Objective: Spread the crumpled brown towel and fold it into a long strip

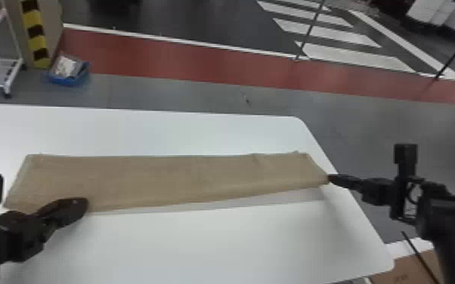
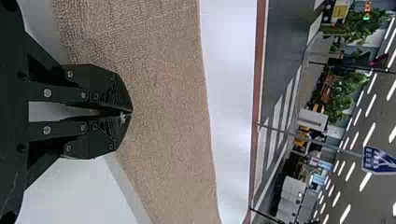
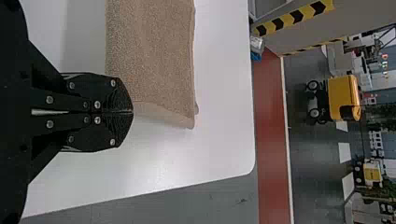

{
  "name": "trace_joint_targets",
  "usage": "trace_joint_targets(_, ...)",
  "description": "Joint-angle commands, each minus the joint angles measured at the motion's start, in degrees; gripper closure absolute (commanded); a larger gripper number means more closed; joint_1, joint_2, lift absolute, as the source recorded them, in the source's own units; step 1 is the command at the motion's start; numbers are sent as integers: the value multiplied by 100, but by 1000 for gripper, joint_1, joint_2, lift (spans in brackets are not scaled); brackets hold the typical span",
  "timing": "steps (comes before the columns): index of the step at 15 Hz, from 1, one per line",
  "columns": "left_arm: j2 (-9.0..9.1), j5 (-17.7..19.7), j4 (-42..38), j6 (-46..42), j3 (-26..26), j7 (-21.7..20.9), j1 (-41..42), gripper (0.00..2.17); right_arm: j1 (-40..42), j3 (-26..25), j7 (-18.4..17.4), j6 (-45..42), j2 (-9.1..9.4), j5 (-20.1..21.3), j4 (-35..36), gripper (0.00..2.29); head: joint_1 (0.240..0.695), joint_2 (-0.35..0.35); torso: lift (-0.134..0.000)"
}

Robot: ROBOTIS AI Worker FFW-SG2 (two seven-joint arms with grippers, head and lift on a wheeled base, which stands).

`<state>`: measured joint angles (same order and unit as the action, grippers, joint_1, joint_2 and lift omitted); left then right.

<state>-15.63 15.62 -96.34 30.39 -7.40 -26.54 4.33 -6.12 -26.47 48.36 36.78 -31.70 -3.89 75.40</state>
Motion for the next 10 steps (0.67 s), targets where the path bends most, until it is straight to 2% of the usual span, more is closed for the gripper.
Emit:
trace_joint_targets(1, -2, 20, -43, 51, 1, 0, 42, 1028, -56, 134, -2, -149, 41, -7, -87, 444, 695, -350, -123)
trace_joint_targets(2, -2, 20, -69, 86, -7, -9, 77, 1028, -56, 142, -2, -149, 67, -7, -96, -1, 695, -350, -123)
trace_joint_targets(7, -11, 2, -157, 191, 10, -9, 104, 1028, 14, -104, 33, -237, 103, -270, -43, 56, 695, -350, -123)
trace_joint_targets(10, -46, -147, -69, 191, 124, 0, 33, 1028, 146, -288, 112, -202, 103, -437, 53, 56, 695, -350, -123)
